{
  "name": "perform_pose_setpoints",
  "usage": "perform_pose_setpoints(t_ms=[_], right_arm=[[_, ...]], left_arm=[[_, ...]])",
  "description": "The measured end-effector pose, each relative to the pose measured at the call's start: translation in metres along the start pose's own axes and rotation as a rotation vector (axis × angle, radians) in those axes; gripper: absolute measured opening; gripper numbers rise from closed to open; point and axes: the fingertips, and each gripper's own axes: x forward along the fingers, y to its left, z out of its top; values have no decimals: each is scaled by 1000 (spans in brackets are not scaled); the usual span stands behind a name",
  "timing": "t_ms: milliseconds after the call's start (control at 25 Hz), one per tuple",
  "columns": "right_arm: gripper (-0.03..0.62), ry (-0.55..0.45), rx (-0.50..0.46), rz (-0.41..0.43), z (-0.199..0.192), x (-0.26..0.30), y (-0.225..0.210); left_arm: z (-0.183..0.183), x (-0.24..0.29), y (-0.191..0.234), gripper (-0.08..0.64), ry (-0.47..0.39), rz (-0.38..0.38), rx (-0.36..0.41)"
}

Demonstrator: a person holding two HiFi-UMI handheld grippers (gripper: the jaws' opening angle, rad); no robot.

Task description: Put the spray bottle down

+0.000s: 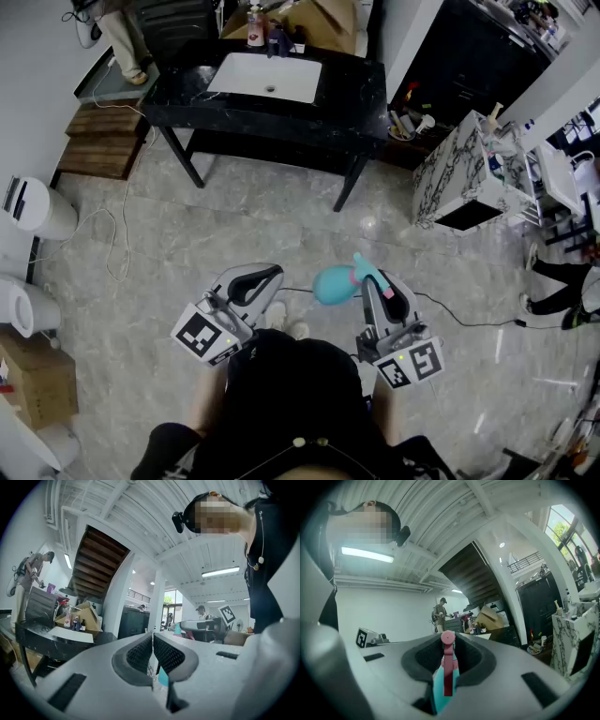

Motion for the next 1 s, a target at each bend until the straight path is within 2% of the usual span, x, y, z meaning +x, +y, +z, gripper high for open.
perform_pose_setpoints(t_ms=[760, 1000], right_arm=[[66, 37, -41, 10, -6, 14, 1], [66, 85, -160, -5, -14, 46, 0]], left_arm=[[4, 7, 15, 14, -6, 7, -11], [4, 25, 37, 14, 16, -7, 33]])
